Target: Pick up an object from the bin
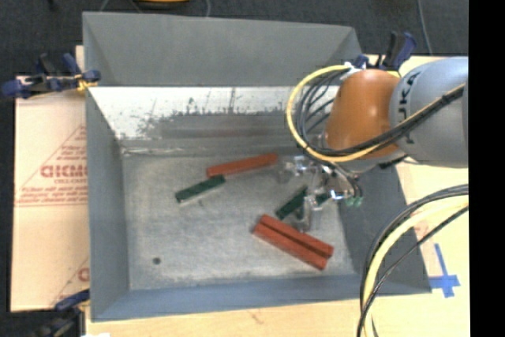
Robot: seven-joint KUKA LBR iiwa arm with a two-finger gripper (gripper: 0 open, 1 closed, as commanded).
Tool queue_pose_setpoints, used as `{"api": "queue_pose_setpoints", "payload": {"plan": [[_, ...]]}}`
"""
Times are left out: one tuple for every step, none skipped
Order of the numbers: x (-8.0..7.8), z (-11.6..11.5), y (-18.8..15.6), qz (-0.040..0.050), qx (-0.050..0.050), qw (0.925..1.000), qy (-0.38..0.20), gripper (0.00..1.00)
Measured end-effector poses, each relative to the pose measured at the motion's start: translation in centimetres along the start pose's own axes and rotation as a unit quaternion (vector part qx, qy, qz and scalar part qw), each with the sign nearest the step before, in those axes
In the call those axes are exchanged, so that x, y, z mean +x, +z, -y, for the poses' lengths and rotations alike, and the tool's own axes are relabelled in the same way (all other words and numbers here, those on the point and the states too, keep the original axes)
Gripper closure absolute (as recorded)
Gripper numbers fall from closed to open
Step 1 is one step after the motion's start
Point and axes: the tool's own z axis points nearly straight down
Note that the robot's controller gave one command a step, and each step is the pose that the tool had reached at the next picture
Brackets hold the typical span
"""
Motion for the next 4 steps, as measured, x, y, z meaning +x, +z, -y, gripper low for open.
{"api": "queue_pose_setpoints", "payload": {"plan": [[-0.2, 0.1, -0.1, 0.0006, 0.000, 1.0000, 0.001, 0.00], [-0.3, 0.2, -0.2, 0.0011, 0.000, 1.0000, 0.002, 0.00], [-0.4, 0.2, -0.3, 0.0018, 0.000, 1.0000, 0.002, 1.00], [-0.8, 0.4, -8.2, 0.0019, 0.001, 1.0000, 0.004, 1.00]]}}
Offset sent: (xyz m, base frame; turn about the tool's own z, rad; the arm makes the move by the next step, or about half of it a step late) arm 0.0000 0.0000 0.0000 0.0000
